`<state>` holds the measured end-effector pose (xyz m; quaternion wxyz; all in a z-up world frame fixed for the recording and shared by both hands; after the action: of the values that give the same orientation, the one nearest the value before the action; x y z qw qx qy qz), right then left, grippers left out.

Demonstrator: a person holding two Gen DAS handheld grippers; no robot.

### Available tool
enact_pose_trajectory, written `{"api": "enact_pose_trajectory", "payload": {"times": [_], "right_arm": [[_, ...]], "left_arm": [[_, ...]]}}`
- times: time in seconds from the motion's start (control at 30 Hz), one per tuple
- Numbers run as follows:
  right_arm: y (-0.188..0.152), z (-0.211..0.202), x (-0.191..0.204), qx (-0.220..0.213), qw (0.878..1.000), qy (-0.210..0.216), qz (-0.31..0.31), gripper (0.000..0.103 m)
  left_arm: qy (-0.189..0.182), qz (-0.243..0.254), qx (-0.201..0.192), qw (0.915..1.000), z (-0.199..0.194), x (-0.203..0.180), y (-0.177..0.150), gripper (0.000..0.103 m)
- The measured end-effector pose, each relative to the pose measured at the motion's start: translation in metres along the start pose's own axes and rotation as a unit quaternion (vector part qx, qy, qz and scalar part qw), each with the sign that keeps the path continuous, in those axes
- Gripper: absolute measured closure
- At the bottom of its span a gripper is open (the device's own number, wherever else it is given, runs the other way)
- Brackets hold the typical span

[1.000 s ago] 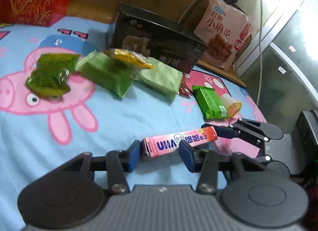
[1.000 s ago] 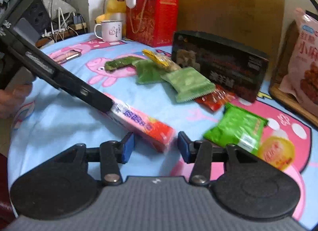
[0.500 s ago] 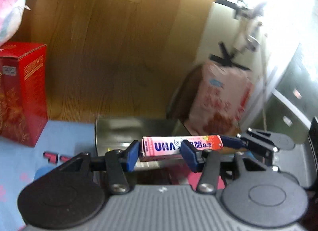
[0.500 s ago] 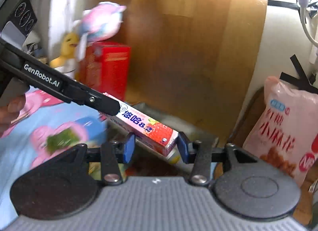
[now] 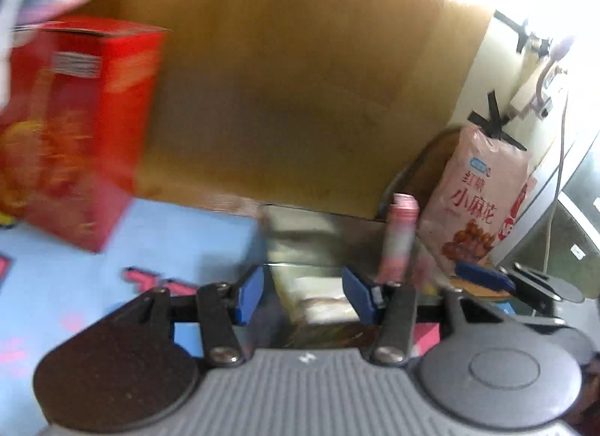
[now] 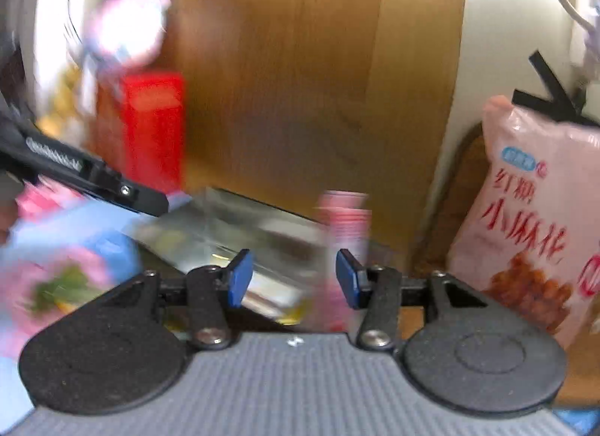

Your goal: Organize snacks

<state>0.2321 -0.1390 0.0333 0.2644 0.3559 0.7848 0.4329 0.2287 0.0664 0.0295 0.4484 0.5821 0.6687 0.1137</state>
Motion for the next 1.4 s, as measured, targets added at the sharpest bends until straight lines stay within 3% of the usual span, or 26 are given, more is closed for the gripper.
{"api": "enact_pose_trajectory", "payload": {"times": [0.07, 0.13, 0.33, 0.4, 0.5, 0.63, 0.77, 0.87, 0.9, 0.97, 1.03, 1.17, 1.3, 1.4], "right_arm": [[-0.011, -0.002, 0.021, 0.014, 0.998, 0.054, 0.007, 0.053], [-0.025, 0.010, 0.041, 0.045, 0.995, 0.090, 0.017, 0.055], [-0.051, 0.062, 0.052, 0.104, 0.989, 0.072, 0.079, 0.058], [-0.055, 0.062, 0.053, 0.107, 0.984, 0.085, 0.119, 0.058], [-0.063, 0.045, 0.046, 0.114, 0.975, 0.115, 0.151, 0.058], [-0.081, 0.004, 0.058, 0.123, 0.974, 0.139, 0.133, 0.058], [-0.093, -0.033, 0.081, 0.111, 0.978, 0.155, 0.087, 0.056], [-0.094, -0.051, 0.089, 0.096, 0.983, 0.145, 0.052, 0.057], [-0.093, -0.057, 0.092, 0.088, 0.986, 0.138, 0.041, 0.056], [-0.089, -0.064, 0.097, 0.075, 0.988, 0.130, 0.025, 0.056], [-0.082, -0.064, 0.104, 0.065, 0.988, 0.138, 0.019, 0.056], [-0.054, -0.039, 0.122, 0.048, 0.986, 0.155, 0.030, 0.050], [-0.028, -0.005, 0.136, 0.058, 0.976, 0.194, 0.075, 0.051], [-0.018, 0.024, 0.152, 0.102, 0.962, 0.224, 0.114, 0.052]], "left_arm": [[0.009, -0.004, 0.003, 0.9999, -0.009, 0.015, -0.007, 0.054], [0.012, -0.020, 0.030, 0.9993, -0.008, 0.029, -0.023, 0.054], [0.017, -0.029, 0.086, 0.9957, 0.021, 0.023, -0.060, 0.055], [0.014, -0.031, 0.080, 0.9962, 0.019, 0.022, -0.068, 0.054], [0.016, 0.003, 0.074, 0.9971, 0.008, 0.013, -0.082, 0.051], [0.003, 0.021, 0.070, 0.9973, -0.018, -0.001, -0.113, 0.047], [-0.016, 0.052, 0.067, 0.9963, -0.054, -0.015, -0.150, 0.043], [-0.045, 0.041, 0.066, 0.9960, -0.080, -0.016, -0.166, 0.042], [-0.060, 0.027, 0.061, 0.9960, -0.091, -0.013, -0.167, 0.042], [-0.056, 0.004, 0.037, 0.9977, -0.106, -0.004, -0.160, 0.042], [-0.029, -0.018, 0.006, 0.9994, -0.118, 0.015, -0.145, 0.042], [0.009, -0.075, -0.010, 0.9971, -0.119, 0.054, -0.119, 0.042], [0.029, -0.116, -0.005, 0.9928, -0.102, 0.084, -0.100, 0.042], [0.032, -0.134, 0.007, 0.9904, -0.088, 0.097, -0.095, 0.042]]}}
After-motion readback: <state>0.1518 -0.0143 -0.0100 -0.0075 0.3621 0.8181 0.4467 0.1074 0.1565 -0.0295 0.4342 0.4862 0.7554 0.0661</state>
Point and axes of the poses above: each gripper's, at about its wrist camera, not at the fingertips, and z roughly the way its jaws point, x to its left, y to its top, the point moved 8 cm from there along z, roughly the way its jaws point, and after that the axes turned 7 degrees about -z, right-handed, at the moved point
